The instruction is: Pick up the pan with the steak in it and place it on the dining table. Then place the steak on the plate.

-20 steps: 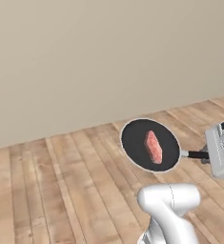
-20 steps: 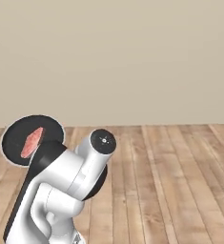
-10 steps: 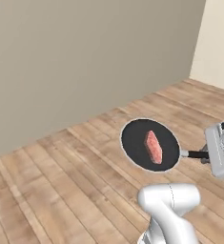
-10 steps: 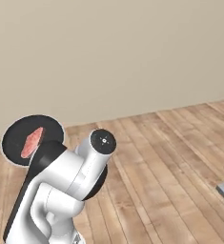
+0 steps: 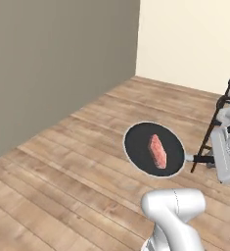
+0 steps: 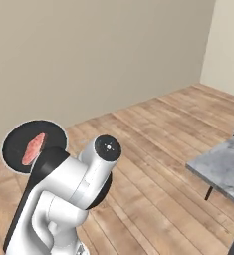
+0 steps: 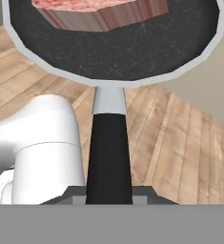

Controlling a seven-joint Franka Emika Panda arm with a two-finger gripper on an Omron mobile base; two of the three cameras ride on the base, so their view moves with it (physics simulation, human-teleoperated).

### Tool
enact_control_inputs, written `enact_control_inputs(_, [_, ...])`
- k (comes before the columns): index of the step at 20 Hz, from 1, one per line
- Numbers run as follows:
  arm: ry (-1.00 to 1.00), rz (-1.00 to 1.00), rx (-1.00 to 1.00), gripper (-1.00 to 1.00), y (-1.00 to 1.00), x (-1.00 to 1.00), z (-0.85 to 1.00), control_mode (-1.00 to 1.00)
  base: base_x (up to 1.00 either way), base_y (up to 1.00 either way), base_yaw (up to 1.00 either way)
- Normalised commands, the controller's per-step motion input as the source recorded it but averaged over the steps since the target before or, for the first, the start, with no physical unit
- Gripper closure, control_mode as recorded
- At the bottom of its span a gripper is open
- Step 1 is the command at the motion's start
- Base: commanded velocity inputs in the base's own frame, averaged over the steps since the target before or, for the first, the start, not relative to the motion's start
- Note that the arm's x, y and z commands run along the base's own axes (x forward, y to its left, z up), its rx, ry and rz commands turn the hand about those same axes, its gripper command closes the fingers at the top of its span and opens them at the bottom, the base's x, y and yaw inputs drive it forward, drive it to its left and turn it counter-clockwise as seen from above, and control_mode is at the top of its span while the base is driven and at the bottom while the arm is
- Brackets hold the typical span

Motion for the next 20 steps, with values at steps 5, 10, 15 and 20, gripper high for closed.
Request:
enact_control_inputs(5, [0.00,0.00,0.00,1.00,0.00,0.00,0.00,1.00,0.00,0.00,-0.50])
enact_control_inputs(10, [0.00,0.00,0.00,1.00,0.00,0.00,0.00,1.00,0.00,0.00,-0.50])
enact_control_inputs(15, [0.00,0.00,0.00,1.00,0.00,0.00,0.00,1.00,0.00,0.00,-0.50])
enact_control_inputs(20, [0.00,0.00,0.00,1.00,0.00,0.00,0.00,1.00,0.02,0.02,-0.36])
